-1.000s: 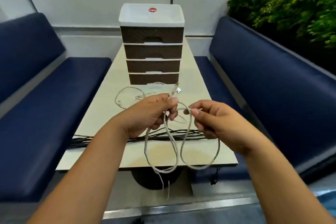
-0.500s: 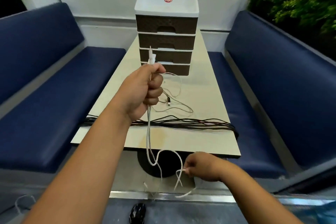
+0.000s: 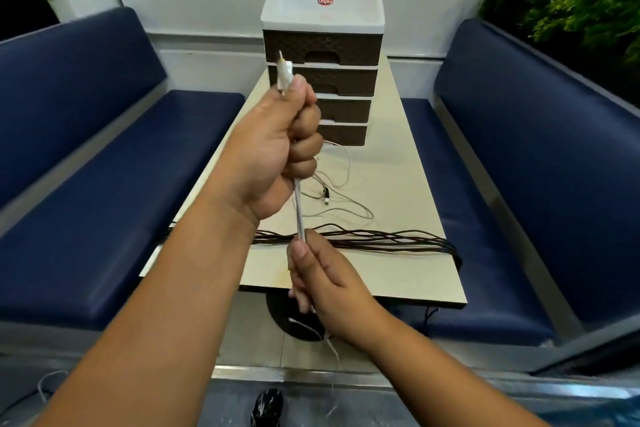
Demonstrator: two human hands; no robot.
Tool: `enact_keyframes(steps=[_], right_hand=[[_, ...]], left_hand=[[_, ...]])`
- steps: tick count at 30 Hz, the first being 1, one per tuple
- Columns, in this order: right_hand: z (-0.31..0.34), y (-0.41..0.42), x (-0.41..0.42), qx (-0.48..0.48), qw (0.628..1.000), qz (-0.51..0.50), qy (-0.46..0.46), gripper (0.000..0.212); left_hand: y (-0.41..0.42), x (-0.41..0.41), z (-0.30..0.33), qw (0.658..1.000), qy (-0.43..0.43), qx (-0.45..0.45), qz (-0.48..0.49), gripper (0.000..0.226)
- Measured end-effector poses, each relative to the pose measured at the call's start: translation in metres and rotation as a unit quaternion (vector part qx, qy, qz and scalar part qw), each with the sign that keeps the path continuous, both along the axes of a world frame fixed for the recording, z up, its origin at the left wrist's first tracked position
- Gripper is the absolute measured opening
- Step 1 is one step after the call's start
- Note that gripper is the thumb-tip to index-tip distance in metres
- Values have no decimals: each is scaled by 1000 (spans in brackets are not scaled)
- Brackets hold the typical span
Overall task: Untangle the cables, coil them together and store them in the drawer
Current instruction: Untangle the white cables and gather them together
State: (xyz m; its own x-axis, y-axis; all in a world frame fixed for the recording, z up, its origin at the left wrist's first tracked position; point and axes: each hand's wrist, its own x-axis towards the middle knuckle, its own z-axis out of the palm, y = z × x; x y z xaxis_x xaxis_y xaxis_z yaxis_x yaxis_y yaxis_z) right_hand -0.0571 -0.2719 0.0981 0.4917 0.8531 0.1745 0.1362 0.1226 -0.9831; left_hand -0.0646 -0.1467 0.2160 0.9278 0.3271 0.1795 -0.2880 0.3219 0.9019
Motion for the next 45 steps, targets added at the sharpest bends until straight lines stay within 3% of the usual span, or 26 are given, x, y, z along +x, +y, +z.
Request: enact_keyframes(steps=[4, 8, 13, 17, 20, 22, 24, 27, 30, 33, 36, 38, 40, 43, 45], right_hand=[[-18, 15, 17, -25, 999, -12, -23, 33], [-34, 30, 42, -97, 989, 13, -115, 37], [-62, 48, 74, -276, 949, 94, -117, 54], [-54, 58, 99, -318, 936, 146, -47, 32], [-44, 86, 128, -271, 960, 62, 9, 24], [-44, 112, 145, -270, 959, -72, -52, 11], [-46, 140, 159, -291, 930, -153, -163, 9], [-48, 182, 171, -300, 888, -179, -301, 19], [-62, 218, 180, -347, 803, -175, -452, 24], [-70, 233, 185, -436, 728, -169, -501, 28], [-70, 234, 196, -474, 702, -163, -506, 29], [-62, 235, 210, -466, 710, -173, -499, 22], [-45, 237, 228, -441, 763, -223, -417, 18], [2, 233, 258, -342, 888, -275, -139, 10], [43, 224, 273, -249, 924, -290, 10, 15]], left_hand=[[16, 4, -4, 998, 21, -14, 56, 30], [41, 11, -13, 993, 40, -77, 77, 38], [85, 11, -16, 991, 1, -129, 48, 25], [118, 16, -20, 988, 13, -140, 64, 22], [141, 25, -25, 983, 28, -160, 82, 24], [151, 31, -29, 980, 32, -174, 88, 23], [161, 38, -31, 979, 39, -180, 86, 23], [172, 48, -31, 981, 50, -171, 77, 23], [183, 57, -32, 982, 60, -164, 68, 24], [195, 63, -35, 981, 61, -176, 54, 24], [208, 66, -38, 980, 69, -181, 48, 23], [214, 68, -41, 979, 77, -184, 47, 23], [219, 72, -43, 976, 83, -195, 47, 23], [223, 76, -45, 972, 84, -217, 45, 23], [223, 79, -44, 971, 86, -219, 42, 23]])
